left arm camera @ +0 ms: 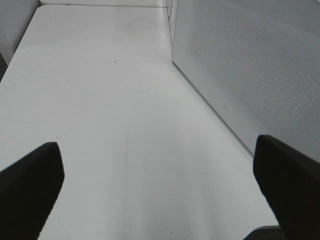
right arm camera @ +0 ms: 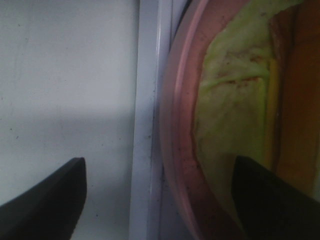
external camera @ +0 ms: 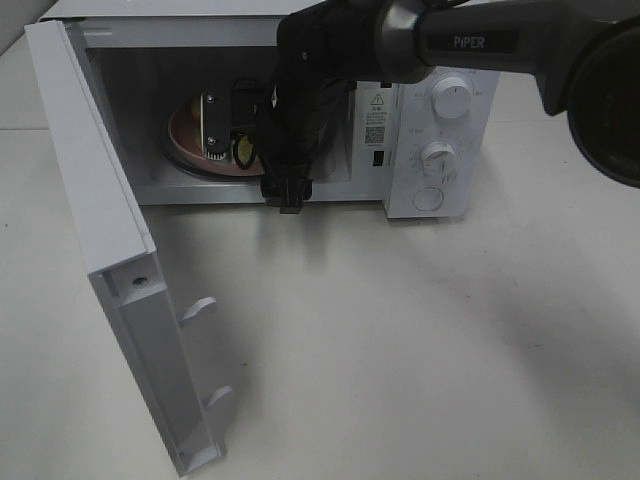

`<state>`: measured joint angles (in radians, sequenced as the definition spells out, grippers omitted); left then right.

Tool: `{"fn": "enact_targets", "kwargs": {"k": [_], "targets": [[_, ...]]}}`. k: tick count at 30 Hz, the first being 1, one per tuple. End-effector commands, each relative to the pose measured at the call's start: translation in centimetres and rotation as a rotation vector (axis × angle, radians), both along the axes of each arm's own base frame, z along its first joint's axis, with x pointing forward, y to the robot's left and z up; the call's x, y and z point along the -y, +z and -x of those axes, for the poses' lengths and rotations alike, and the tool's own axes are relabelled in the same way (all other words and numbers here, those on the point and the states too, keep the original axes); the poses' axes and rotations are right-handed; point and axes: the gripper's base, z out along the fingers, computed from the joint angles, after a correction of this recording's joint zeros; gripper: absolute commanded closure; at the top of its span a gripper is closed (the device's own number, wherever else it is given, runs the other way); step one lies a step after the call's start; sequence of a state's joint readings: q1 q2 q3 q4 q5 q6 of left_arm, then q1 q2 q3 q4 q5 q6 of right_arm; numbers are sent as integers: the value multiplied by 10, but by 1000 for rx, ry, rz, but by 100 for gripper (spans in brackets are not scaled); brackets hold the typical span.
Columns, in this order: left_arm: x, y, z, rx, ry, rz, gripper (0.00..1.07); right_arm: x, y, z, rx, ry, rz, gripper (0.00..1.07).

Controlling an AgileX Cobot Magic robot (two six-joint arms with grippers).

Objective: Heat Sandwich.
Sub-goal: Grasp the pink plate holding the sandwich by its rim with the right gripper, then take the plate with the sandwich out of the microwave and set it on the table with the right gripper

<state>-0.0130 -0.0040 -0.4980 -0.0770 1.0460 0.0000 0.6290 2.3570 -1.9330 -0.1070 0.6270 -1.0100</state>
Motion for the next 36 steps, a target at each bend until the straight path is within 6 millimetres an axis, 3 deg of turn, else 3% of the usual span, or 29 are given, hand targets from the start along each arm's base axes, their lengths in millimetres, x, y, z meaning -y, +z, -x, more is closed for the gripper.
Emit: {"fn": "enact_targets", "kwargs": {"k": [1, 3, 4, 5, 7, 8, 9, 11, 36], "targets": [[0, 0, 2, 31, 2, 2, 9, -3, -2, 1, -12, -7, -4, 32], [0, 0, 2, 31, 2, 2, 9, -3, -2, 1, -8, -5, 0, 37], [0, 0, 2, 31, 2, 2, 9, -2, -2, 0, -2, -2, 8, 48], [0, 0, 2, 31, 2, 2, 9, -2, -2, 0, -2, -2, 8, 48], [0, 0, 2, 31, 2, 2, 9, -2, -3, 1, -5, -1, 13, 67], [0, 0, 2, 31, 2, 2, 9, -1, -3, 1, -12, -3, 19, 89], [0, 0, 2, 31, 2, 2, 9, -1, -3, 1, -12, -3, 19, 89], [0, 0, 2, 31, 2, 2, 9, 0, -4, 2, -23, -5, 27, 107], [0, 0, 2, 31, 2, 2, 9, 2, -3, 4, -21, 105, 99, 107]]}}
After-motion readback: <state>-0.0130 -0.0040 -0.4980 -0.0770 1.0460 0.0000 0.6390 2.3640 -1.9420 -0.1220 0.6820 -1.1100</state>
